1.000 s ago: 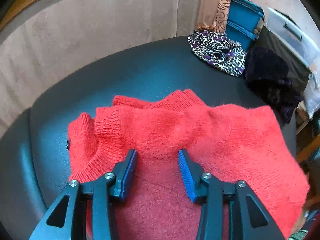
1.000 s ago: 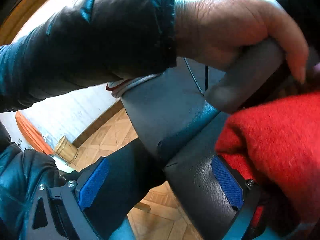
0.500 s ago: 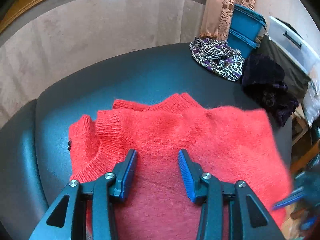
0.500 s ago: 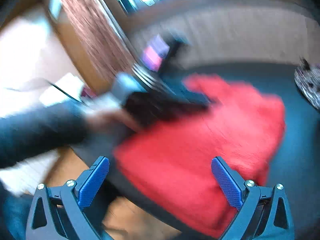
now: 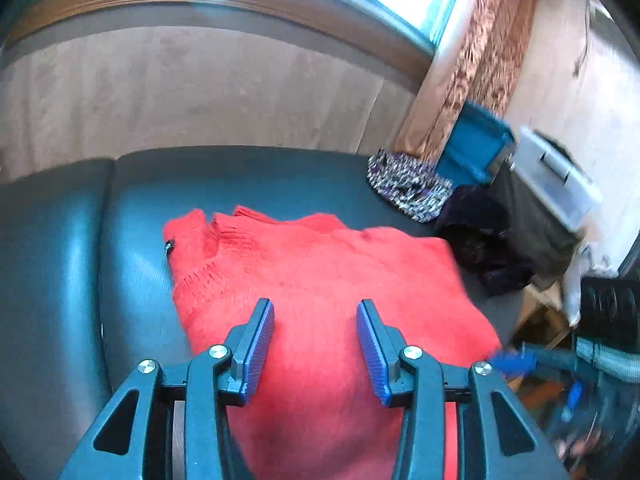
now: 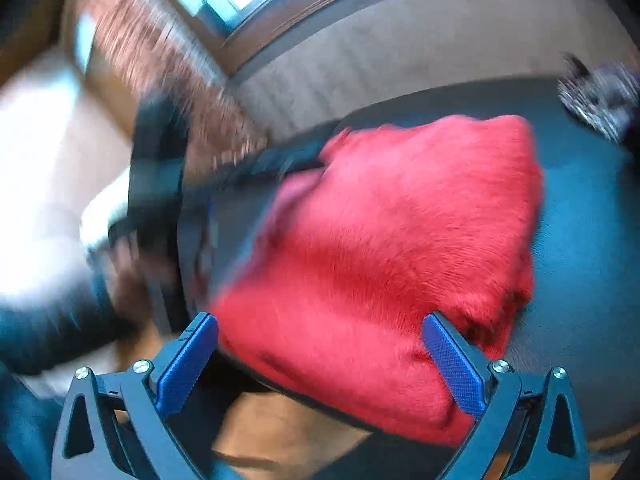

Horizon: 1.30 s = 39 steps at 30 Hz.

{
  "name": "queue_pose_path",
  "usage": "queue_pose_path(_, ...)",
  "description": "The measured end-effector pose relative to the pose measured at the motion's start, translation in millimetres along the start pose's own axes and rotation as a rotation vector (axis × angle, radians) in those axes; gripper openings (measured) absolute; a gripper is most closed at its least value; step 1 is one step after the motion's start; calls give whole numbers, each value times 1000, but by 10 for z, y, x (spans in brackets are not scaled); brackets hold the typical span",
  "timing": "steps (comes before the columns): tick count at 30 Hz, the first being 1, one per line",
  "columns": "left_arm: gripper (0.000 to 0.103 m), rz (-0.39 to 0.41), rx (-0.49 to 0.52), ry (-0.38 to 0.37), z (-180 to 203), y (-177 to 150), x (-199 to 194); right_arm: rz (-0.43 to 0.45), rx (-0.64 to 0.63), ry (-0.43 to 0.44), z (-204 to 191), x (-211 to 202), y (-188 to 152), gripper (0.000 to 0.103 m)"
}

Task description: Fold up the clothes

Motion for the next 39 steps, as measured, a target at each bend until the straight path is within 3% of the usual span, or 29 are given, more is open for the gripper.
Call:
queue_pose_path(3,43,24,-6,0,21,-126,-70,110,61,-55,139,-215,198,103)
queue_pose_path(5,44,33,-3,1,76,-148,-99,134,129,-111,349,-200,355,103)
queue_pose_path(7,44,39,-4,-10,129,-187,-112,121,194,-163,621,-118,482,103)
queue_pose_path(10,44,39,-3,21,118,-260,-120,9,144,-246,637,170,676,101)
queue_pose_path(11,44,42,-10,28,107,-268,-142,-32,122,-274,629,270,740,96)
queue_pose_path(13,44,64,-52,17,87,-233,-249,-114,78,-328,615,467,870,40)
queue_pose_path(14,44,81,-68,4,89,-214,-314,-126,30,-370,532,470,914,40)
queue_pose_path(16,47,111,-62,-34,150,-194,-415,-112,-72,-456,325,366,973,27)
queue_pose_path(18,47,83,-40,-62,229,-224,-347,-100,-101,-564,409,286,944,27)
queue_pose_path(20,47,-19,10,-91,343,-350,-77,-177,-76,-695,730,388,787,27)
queue_pose_path(21,47,-47,40,-78,392,-420,16,-174,-44,-682,847,414,713,27)
queue_pose_path(23,52,-26,163,25,522,-533,91,-135,16,-622,955,371,660,27)
queue_pose_path(26,54,-30,285,137,637,-591,197,-132,-9,-655,932,419,741,33)
queue_pose_path(29,54,-29,238,113,610,-573,194,-136,34,-624,979,378,691,40)
queue_pose_path(31,54,-12,235,119,625,-591,125,-141,62,-630,987,256,748,55)
queue_pose_path(34,54,14,263,149,653,-690,58,-40,-8,-618,668,-37,1010,56)
queue_pose_path(35,54,21,269,151,663,-713,50,-11,-34,-575,530,-85,1104,58)
queue_pose_path(37,54,29,283,162,689,-734,60,31,-89,-449,232,-94,1291,72)
queue_pose_path(39,54,27,296,177,711,-726,91,9,-144,-322,48,120,1428,80)
Point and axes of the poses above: each gripper's, at about its wrist camera, not at the fingertips, and x roughly the way its jaws point, z to its right, y to its top, the point moved 5 cm from there along x, roughly the way its jaws point, and after that the axes turned 11 degrees about -z, right-handed, at the moved point
